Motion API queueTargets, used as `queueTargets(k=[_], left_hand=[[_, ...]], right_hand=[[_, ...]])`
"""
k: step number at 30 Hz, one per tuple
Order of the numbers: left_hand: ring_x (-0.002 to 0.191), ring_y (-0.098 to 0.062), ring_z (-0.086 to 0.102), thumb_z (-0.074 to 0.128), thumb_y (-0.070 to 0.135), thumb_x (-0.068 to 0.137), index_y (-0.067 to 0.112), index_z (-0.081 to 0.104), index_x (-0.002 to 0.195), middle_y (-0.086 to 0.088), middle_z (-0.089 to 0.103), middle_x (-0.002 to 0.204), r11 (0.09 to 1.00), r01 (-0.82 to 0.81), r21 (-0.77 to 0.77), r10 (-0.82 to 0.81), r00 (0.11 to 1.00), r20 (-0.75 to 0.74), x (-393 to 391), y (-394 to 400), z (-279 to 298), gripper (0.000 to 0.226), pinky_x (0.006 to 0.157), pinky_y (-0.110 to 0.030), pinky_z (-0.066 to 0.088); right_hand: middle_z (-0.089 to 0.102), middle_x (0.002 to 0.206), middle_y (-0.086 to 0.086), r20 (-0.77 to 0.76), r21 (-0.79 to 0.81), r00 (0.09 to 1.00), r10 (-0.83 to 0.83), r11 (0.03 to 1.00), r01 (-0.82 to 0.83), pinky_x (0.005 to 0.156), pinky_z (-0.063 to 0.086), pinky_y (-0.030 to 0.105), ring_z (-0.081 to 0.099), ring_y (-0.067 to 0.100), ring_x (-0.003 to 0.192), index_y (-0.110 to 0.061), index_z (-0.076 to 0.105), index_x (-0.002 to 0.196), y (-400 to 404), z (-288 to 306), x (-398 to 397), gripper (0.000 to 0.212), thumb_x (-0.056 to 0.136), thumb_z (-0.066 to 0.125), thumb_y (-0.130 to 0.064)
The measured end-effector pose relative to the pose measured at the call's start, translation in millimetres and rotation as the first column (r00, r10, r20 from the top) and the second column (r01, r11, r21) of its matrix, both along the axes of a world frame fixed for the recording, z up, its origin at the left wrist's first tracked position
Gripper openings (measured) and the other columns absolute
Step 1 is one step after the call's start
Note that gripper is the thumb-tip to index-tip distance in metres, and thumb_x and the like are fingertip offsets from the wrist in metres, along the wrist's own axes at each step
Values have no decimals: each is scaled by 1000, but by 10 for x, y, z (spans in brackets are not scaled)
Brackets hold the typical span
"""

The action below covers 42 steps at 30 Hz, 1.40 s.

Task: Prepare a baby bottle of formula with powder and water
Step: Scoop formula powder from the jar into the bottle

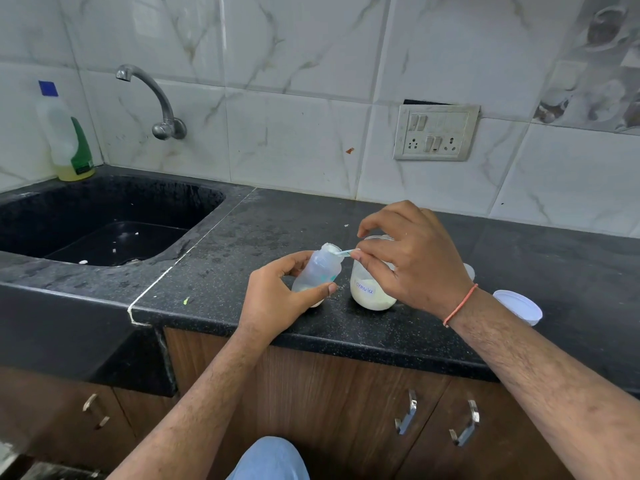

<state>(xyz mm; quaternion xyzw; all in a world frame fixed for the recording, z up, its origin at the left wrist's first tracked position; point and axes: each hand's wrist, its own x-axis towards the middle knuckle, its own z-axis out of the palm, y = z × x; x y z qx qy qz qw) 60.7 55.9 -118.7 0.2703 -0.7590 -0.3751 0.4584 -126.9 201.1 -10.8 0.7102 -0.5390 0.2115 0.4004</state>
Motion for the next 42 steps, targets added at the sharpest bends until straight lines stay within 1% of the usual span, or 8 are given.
queueTargets(k=[4,14,19,22,28,33,38,42], left_hand=[[106,1,74,102,48,71,36,80,127,26,80,110,1000,-10,-2,10,1000,6,5,-6,-4,62,100,-25,59],[107,1,74,101,48,71,36,80,128,26,80,111,1000,-18,-9,18,1000,24,9,1,2,62,99,-22,59],[106,2,73,101,49,70,36,79,128,26,80,110,1000,-28,-5,28,999,39,3,-2,2,63,98,-22,58],[106,3,73,100,50,71,37,79,126,27,79,110,999,-36,13,36,999,38,-1,-14,-5,60,98,-21,57],[103,6,72,98,40,78,36,74,124,23,79,112,994,-49,96,45,998,36,-18,-39,13,52,95,-17,57],[108,2,72,96,38,82,36,65,131,19,76,120,986,-53,160,46,998,46,-47,-93,34,59,97,-22,58],[125,-1,66,98,41,78,29,59,147,18,70,136,983,-101,151,92,994,63,-48,-113,14,80,110,-29,53],[138,-3,58,98,45,77,30,55,152,18,64,147,986,-110,123,104,993,54,-21,-58,20,87,116,-30,46]], right_hand=[[72,105,-7,33,6,999,6,1000,-6,77,49,47,61,25,100,-21,80,85,-10,-17,6,21,99,72,-35],[71,103,-9,117,43,993,-20,999,15,76,49,46,60,23,100,-22,82,87,-9,-24,-15,21,99,71,-35],[71,104,-11,223,58,974,-34,998,22,80,50,46,60,20,99,-23,83,87,0,4,-23,20,97,72,-35],[70,102,-9,412,20,911,-21,1000,14,83,50,37,60,16,96,-19,84,87,20,21,-38,18,95,75,-32],[72,100,-12,740,7,671,-49,998,66,86,50,23,67,9,99,-18,84,85,131,136,-285,15,93,79,-29],[72,100,-15,762,96,623,-175,983,159,84,47,16,67,6,96,-22,83,82,225,162,-557,17,92,79,-36],[71,101,-16,719,278,631,-291,953,122,84,52,26,67,4,96,-26,84,79,165,39,-661,19,90,80,-42],[73,101,-16,734,279,614,-288,953,114,88,52,27,68,2,97,-28,83,81,198,21,-788,21,91,78,-45]])
